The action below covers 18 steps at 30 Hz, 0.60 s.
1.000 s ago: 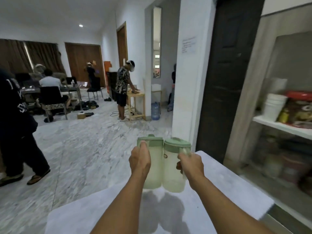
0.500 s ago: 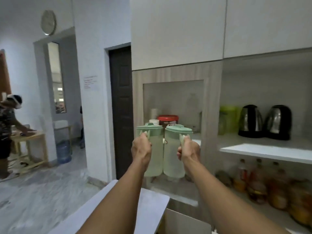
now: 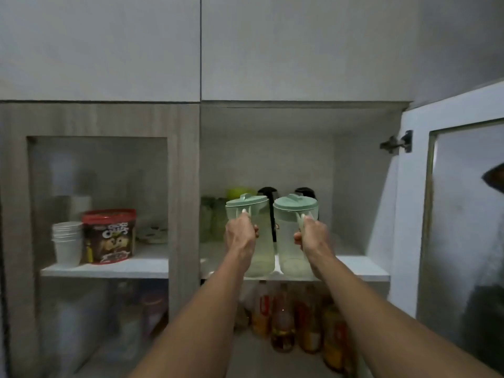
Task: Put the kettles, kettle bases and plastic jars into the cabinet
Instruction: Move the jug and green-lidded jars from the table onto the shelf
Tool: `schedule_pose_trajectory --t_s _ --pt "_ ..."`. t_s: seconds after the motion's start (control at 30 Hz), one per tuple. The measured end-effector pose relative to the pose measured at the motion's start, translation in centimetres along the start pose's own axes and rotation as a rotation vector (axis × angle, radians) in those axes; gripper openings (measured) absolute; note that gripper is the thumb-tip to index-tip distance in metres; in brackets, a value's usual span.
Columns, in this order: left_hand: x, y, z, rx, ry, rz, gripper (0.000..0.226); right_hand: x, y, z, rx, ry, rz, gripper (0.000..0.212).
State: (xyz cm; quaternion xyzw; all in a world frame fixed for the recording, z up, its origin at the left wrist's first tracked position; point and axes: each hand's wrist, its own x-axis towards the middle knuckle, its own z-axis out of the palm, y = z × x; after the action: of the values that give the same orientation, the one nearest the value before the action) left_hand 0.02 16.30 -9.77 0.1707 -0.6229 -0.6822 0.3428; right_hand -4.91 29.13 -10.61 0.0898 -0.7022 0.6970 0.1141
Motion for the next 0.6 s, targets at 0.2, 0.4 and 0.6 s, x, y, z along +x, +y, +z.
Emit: schedule_pose_trajectory --t_s 0.2,0.4,0.6 --pt "4.6 -4.0 12.0 0.042 -0.092 -0.032 0.044 11.0 4.7 -5.0 -0.074 0.122 0.042 0.045" --pt "9.8 -8.8 18.6 0.140 -0.102 -0.094 0.054 18.4 10.2 -6.7 -0.104 0.175 0.084 0.048" --pt "17.1 -12.2 22.9 0.230 -0.080 -0.067 0.045 26.7 12.9 -4.8 -0.157 0.207 0.087 0.043"
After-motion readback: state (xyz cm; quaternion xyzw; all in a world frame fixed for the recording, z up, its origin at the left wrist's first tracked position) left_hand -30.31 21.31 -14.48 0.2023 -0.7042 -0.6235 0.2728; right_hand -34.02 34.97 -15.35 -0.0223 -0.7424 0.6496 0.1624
